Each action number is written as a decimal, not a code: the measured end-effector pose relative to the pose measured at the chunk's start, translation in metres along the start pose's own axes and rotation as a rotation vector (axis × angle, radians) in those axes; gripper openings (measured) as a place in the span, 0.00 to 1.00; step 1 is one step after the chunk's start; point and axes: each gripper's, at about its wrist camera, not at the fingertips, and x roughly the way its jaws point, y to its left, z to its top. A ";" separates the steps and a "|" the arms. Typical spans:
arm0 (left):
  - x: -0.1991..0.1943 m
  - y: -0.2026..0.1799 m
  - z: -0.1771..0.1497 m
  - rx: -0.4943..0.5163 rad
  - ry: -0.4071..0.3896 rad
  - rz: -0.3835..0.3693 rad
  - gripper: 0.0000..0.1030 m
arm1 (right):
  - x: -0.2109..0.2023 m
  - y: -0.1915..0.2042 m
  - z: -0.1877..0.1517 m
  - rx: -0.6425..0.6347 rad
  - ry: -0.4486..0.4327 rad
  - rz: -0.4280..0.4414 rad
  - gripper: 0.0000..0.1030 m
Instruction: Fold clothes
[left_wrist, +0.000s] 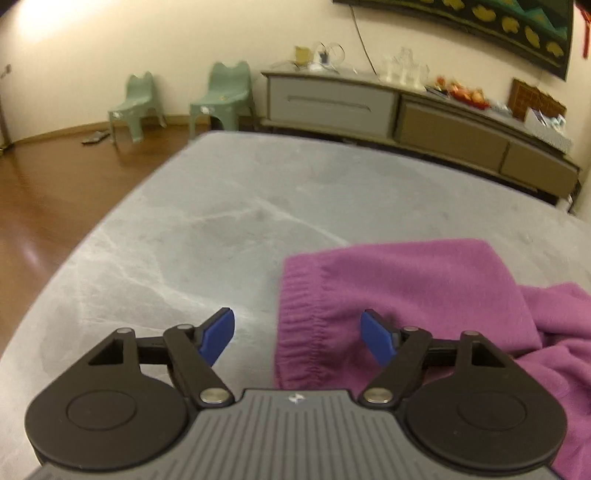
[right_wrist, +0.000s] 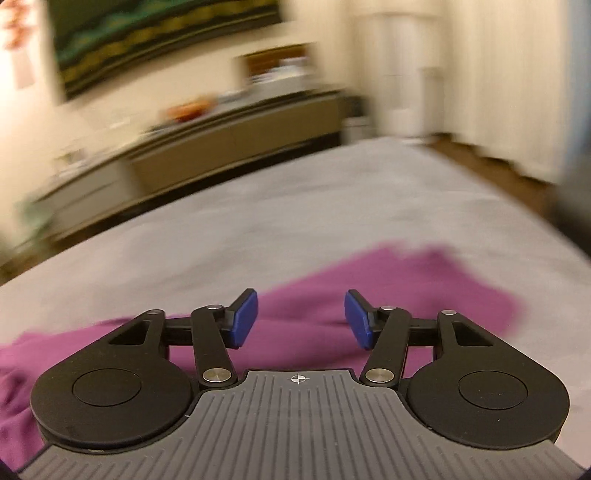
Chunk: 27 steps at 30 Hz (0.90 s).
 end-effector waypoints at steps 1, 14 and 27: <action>0.005 -0.003 0.000 0.014 0.014 -0.008 0.75 | 0.006 0.024 -0.003 -0.079 0.014 0.064 0.71; 0.000 0.004 0.010 0.068 -0.067 0.032 0.24 | 0.035 0.149 0.045 -0.535 -0.021 0.121 0.00; 0.000 0.009 0.028 0.022 -0.061 0.001 0.53 | 0.044 0.059 0.048 -0.221 -0.029 -0.011 0.65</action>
